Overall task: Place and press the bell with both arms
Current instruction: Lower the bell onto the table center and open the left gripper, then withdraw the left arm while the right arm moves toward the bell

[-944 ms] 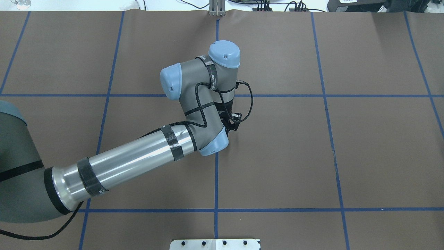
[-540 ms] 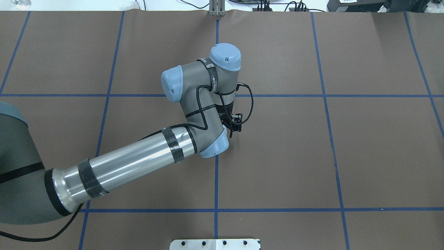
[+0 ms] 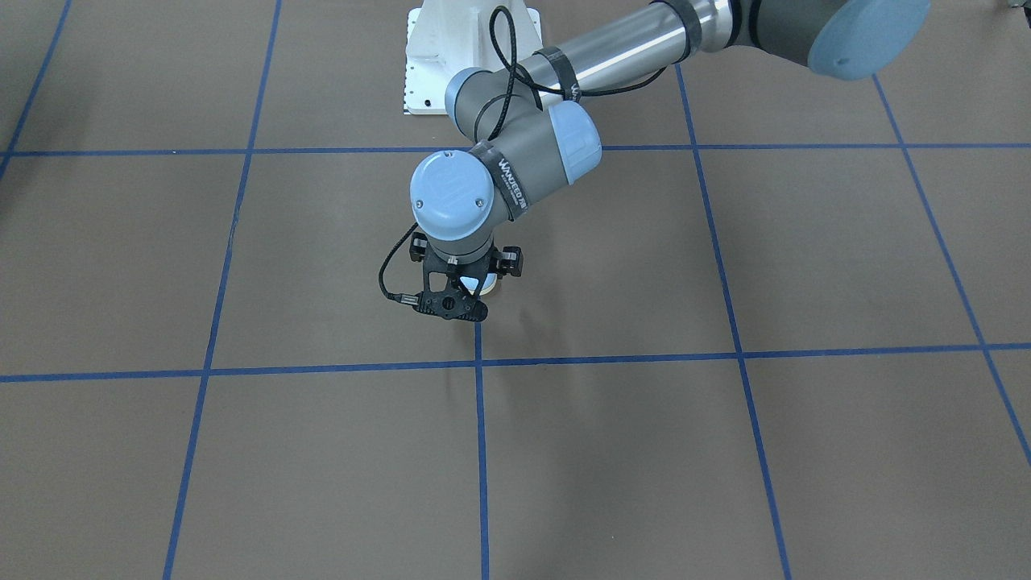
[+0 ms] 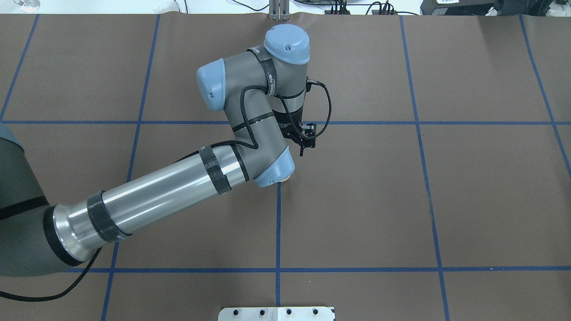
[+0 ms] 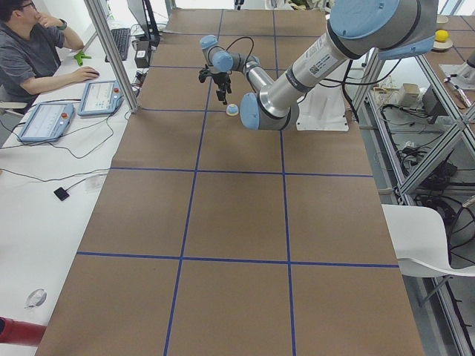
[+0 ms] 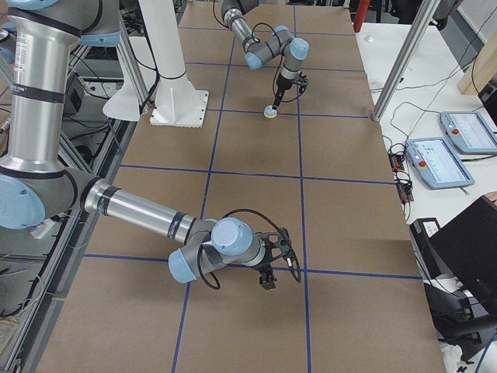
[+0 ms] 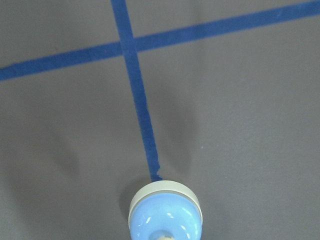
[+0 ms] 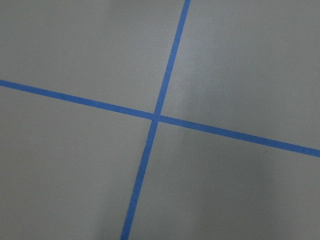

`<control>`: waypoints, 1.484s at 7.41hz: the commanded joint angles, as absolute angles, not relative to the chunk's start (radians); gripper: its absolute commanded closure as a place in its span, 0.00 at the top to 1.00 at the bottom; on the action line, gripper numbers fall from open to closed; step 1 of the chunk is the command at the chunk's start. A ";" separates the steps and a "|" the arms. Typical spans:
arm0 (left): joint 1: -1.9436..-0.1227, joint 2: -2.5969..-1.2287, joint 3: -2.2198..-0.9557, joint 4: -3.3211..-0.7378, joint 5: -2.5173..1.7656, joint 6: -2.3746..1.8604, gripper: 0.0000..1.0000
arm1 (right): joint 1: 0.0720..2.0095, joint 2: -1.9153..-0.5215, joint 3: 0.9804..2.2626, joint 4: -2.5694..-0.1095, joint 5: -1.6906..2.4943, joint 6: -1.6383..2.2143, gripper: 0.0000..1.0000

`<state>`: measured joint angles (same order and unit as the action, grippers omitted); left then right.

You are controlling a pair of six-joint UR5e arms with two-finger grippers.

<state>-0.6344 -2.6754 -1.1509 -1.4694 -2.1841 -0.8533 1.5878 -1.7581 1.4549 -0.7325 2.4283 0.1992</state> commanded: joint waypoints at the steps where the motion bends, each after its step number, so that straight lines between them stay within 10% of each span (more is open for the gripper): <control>1: -0.739 -2.541 -1.373 -1.448 -2.181 -0.839 1.00 | 1.528 -1.695 1.466 -0.735 2.441 0.358 1.00; 5: -0.912 -2.106 -1.785 -1.443 -2.181 -0.544 1.00 | 1.375 -1.475 1.602 -1.057 2.399 0.535 1.00; 11: -1.317 -1.674 -1.850 -1.460 -2.191 -0.106 1.00 | 0.809 -1.282 1.943 -1.263 2.038 1.231 1.00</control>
<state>-1.2388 -1.7321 -1.8760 -1.4573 -2.1895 -0.1442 0.9356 -1.3496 1.9064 -1.2231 2.1298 1.0886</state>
